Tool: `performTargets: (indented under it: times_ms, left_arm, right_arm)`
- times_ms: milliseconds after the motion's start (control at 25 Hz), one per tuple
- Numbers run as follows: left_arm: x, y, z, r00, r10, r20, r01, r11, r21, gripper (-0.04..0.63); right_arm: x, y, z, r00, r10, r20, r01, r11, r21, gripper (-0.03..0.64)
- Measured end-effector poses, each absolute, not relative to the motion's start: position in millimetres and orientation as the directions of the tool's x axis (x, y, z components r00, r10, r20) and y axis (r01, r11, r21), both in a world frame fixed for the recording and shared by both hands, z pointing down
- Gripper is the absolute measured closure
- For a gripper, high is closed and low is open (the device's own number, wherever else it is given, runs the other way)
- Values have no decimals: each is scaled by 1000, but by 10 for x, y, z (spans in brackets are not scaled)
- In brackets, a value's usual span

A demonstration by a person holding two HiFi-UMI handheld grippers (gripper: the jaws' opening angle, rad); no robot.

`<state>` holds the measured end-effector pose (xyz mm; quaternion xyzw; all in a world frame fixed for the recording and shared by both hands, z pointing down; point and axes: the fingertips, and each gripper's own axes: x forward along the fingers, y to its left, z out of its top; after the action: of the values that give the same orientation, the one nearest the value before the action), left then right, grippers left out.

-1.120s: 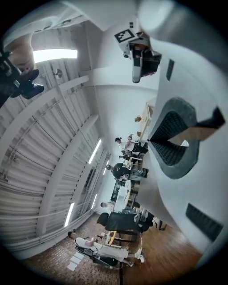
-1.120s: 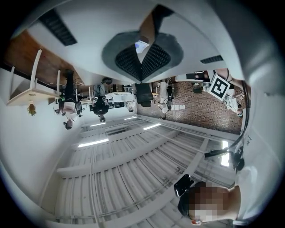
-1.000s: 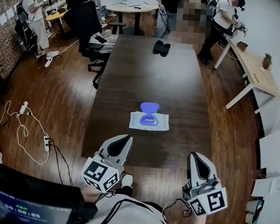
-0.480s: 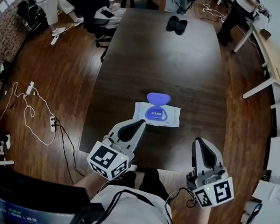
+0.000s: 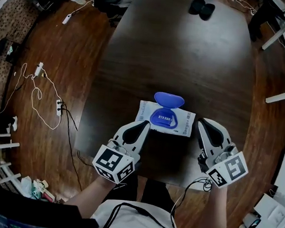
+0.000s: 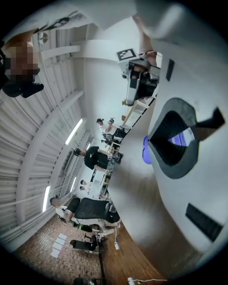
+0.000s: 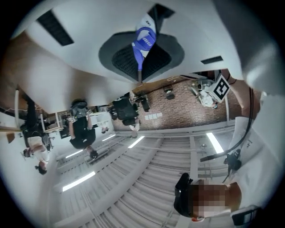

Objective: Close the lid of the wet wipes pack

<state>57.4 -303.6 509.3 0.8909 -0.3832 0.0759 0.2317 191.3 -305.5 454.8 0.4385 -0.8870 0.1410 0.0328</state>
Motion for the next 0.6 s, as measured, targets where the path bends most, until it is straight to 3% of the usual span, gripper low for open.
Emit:
performTargets:
  times_ms: [240, 360, 600]
  left_arm:
    - [573, -3182, 5474, 662, -666, 344, -747, -550, 374, 598]
    - [529, -3211, 5568, 646, -679, 351, -760, -527, 381, 597]
    - [434, -3211, 5705, 611, -698, 375, -788, -487, 377, 597]
  right_arm:
    - [1604, -3533, 5229, -723, -609, 327, -677, 718, -159, 425]
    - [1486, -3661, 5485, -743, -560, 367, -645, 746, -167, 367]
    - [1386, -3789, 5802, -756, -509, 412, -607, 780, -151, 354]
